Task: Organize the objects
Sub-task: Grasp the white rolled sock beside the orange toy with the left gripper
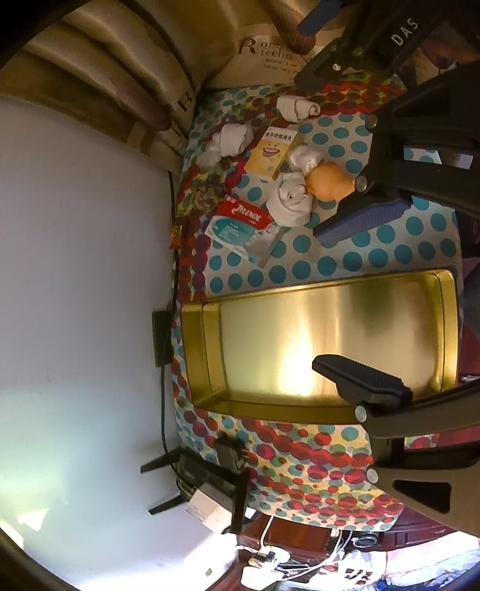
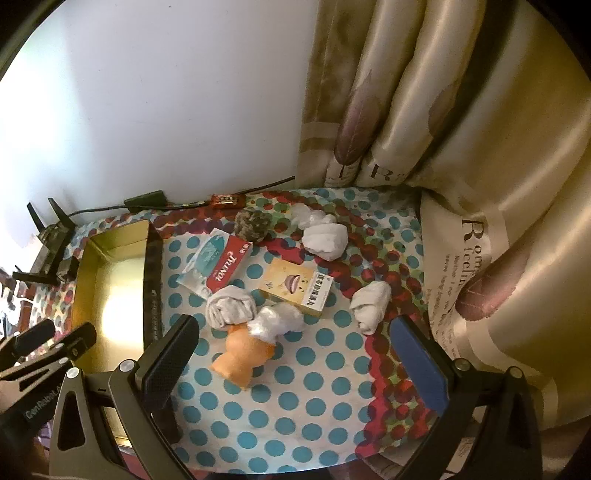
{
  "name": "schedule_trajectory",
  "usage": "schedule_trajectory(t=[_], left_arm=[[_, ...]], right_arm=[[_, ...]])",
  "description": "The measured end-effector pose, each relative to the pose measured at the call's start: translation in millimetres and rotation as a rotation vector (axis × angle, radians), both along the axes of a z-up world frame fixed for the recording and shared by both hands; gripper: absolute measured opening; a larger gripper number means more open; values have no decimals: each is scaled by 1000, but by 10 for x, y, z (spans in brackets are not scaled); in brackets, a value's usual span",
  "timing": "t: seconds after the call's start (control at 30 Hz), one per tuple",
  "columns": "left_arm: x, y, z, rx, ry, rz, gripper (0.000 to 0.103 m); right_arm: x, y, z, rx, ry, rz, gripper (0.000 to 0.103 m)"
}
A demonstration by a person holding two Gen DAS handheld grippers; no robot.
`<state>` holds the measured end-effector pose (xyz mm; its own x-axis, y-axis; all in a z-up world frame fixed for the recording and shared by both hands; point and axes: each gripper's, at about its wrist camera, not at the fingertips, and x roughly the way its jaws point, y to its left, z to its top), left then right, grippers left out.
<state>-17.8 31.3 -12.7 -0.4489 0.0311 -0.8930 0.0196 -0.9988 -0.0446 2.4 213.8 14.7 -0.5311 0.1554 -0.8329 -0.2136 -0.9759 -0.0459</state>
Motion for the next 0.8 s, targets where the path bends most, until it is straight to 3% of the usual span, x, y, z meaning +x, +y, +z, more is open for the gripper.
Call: schedule_trajectory(t=[0.57, 0.8], left_arm=[[-278, 536, -185, -10, -20, -119, 65], [-386, 751, -268, -24, -28, -120, 65]], right_arm=[[29, 380, -139, -5, -29, -47, 103], [59, 566, -183, -20, -38, -80, 103]])
